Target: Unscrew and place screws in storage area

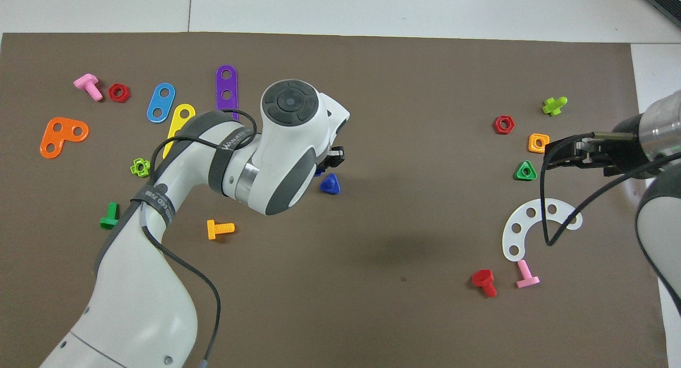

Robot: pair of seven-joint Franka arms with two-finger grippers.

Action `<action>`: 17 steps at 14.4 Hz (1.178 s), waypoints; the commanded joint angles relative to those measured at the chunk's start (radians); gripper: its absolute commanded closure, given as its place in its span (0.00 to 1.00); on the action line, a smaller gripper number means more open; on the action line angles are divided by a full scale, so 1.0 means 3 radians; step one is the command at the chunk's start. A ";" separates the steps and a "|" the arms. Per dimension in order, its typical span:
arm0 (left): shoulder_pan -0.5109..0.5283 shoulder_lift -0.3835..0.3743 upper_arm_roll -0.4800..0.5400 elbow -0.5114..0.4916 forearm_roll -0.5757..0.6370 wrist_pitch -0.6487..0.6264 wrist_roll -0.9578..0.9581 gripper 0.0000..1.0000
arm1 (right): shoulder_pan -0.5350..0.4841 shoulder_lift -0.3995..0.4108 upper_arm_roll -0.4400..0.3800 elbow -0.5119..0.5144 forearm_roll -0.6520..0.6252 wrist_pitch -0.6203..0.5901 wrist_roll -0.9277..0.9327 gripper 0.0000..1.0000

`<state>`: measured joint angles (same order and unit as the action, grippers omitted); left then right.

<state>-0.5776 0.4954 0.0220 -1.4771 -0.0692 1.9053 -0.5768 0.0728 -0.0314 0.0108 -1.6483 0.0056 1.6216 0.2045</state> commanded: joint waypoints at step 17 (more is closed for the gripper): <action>0.0913 -0.0322 0.0013 -0.0952 0.0491 -0.0368 0.2015 0.00 | 0.1628 0.0947 0.0030 -0.0274 -0.0157 0.1700 0.1966 0.05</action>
<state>-0.3066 0.4315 0.0243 -1.7574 0.0410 1.8148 0.0087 0.5332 0.1921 0.0243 -1.7471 -0.0237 2.0606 0.7442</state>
